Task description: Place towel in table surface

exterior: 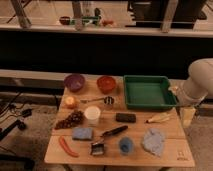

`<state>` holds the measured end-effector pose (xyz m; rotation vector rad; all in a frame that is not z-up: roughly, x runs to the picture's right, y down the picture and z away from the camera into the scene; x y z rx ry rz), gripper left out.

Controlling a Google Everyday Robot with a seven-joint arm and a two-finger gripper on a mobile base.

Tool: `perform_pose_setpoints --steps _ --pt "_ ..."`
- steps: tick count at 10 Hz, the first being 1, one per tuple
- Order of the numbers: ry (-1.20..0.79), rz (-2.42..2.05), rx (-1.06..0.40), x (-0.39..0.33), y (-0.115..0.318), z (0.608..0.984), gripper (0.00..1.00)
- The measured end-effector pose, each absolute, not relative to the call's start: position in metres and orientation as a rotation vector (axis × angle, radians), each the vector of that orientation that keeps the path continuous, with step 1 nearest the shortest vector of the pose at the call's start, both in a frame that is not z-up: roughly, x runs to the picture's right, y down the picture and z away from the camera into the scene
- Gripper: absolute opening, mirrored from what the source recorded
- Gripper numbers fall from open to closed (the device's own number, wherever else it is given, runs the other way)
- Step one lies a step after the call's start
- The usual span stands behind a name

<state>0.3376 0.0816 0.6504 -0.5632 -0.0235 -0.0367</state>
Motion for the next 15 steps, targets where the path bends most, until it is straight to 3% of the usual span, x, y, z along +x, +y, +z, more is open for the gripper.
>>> perform_pose_setpoints --steps 15 --pt "-0.026 -0.048 -0.574 0.334 0.0878 0.6514 1.0"
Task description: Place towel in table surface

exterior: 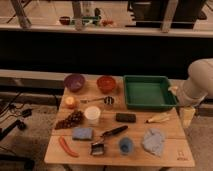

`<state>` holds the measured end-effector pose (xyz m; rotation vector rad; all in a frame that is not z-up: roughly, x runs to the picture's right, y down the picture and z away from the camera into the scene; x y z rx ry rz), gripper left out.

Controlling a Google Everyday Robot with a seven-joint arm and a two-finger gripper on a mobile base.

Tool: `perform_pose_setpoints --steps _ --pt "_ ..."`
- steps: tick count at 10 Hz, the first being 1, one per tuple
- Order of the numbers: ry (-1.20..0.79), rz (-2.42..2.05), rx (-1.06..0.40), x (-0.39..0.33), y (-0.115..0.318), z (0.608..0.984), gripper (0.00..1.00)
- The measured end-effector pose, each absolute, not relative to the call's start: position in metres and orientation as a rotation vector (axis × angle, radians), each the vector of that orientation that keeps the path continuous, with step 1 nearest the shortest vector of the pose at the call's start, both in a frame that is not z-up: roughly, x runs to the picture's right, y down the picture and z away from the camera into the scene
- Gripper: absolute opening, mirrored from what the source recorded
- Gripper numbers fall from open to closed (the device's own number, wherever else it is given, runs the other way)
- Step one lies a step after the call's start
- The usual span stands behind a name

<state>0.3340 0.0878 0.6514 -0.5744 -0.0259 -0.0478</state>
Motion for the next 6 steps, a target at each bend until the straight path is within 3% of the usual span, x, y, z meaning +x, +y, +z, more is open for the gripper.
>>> perform_pose_setpoints --steps 6 --pt "-0.072 -0.102 -0.596 0.317 0.122 0.653 1.0"
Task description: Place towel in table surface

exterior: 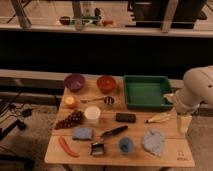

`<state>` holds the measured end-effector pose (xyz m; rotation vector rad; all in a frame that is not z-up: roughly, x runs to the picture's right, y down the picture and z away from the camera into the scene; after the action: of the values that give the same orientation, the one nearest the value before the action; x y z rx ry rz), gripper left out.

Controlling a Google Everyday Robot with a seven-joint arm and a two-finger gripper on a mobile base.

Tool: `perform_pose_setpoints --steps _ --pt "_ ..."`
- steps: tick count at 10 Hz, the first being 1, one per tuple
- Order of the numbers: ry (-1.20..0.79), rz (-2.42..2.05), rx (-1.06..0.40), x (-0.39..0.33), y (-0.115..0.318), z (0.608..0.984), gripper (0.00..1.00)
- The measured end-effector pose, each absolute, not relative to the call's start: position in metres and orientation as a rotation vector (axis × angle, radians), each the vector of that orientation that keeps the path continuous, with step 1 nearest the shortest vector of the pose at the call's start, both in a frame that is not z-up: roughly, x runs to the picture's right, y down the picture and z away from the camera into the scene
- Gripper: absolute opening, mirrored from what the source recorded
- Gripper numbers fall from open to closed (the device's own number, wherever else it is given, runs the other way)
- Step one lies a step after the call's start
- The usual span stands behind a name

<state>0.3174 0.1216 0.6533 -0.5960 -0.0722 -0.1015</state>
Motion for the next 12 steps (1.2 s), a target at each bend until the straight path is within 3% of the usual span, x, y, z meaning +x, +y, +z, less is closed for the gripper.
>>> perform_pose_setpoints --steps 12 --pt "-0.147 -0.181 -0.677 0.308 0.192 0.685 1.0"
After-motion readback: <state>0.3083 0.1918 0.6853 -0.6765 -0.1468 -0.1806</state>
